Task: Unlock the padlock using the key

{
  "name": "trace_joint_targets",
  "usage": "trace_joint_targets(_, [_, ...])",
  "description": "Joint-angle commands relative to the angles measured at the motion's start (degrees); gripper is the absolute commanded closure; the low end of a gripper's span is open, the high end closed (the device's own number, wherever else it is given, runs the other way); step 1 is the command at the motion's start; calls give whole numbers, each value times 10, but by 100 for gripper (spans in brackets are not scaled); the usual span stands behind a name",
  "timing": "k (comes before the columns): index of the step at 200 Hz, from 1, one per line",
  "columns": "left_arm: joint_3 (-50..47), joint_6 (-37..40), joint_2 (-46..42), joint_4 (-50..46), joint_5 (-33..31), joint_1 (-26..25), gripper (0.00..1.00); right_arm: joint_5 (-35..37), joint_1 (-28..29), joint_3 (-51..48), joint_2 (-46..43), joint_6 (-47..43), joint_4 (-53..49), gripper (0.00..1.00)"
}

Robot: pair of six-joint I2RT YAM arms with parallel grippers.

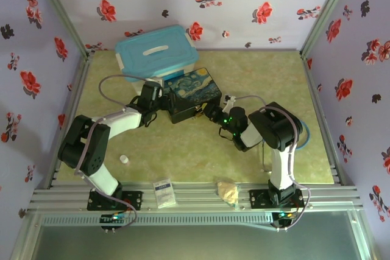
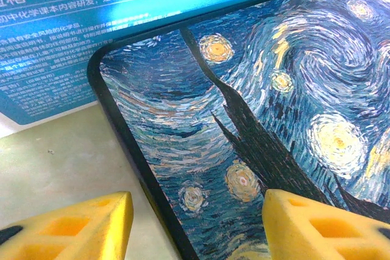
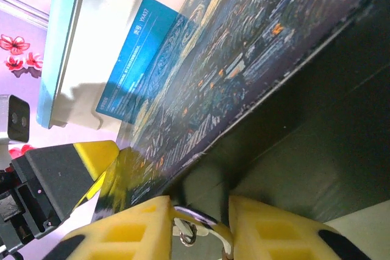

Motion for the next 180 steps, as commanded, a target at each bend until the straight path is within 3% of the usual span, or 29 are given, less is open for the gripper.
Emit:
trace_joint_targets(1, [-28, 24, 30, -143, -4, -2, 42, 14, 4, -3, -3, -8, 6, 77])
trace_joint_targets(40, [-26, 21, 33, -143, -5, -2, 41, 37, 5, -16, -16, -20, 6, 90])
trace_joint_targets(118, [-29, 16, 33, -141, -4, -2, 41, 136, 14, -74, -55, -21, 6, 100])
trace_joint_targets(180, [-33, 15, 41, -130, -4, -2, 41, 231, 48, -77, -30, 134, 6, 100])
